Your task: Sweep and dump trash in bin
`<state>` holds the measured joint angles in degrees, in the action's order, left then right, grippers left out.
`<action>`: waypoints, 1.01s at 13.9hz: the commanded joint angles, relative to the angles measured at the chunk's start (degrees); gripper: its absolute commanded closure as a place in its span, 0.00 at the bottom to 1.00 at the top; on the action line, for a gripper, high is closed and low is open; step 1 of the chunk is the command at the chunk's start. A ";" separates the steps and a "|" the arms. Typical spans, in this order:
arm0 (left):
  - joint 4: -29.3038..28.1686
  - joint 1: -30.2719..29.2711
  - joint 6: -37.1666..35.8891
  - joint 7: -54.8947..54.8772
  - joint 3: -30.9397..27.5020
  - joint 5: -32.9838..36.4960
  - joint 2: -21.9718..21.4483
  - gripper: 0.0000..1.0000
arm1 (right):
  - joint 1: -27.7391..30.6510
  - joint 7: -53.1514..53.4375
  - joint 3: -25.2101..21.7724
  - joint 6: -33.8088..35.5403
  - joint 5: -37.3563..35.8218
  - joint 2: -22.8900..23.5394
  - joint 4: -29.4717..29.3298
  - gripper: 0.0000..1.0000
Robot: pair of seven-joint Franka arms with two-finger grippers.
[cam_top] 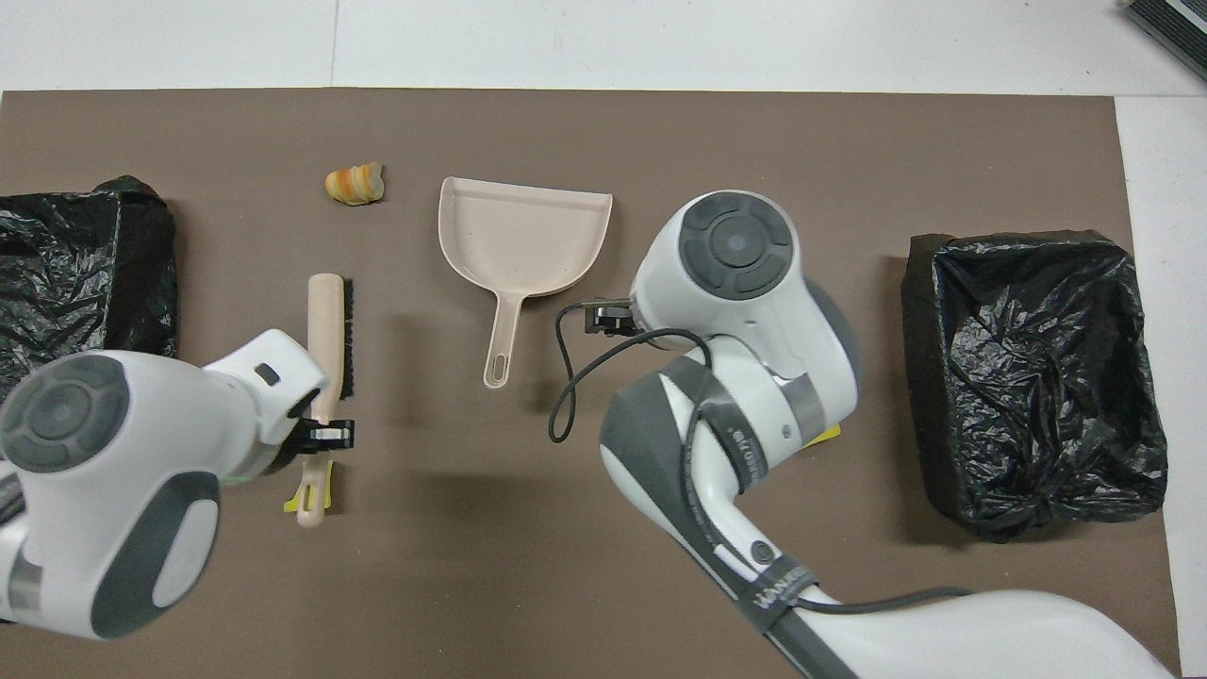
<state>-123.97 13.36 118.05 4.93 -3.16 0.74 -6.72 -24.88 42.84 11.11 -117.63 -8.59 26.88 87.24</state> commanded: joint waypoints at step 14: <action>47.42 -7.74 4.21 -45.80 1.23 20.24 40.64 1.00 | -10.36 10.94 -0.04 3.11 -8.03 11.96 -14.20 0.33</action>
<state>-80.71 5.36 121.78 -39.76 -2.87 17.01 30.35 -35.81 50.86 10.64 -115.86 -15.51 39.05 73.17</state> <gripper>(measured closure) 0.731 0.093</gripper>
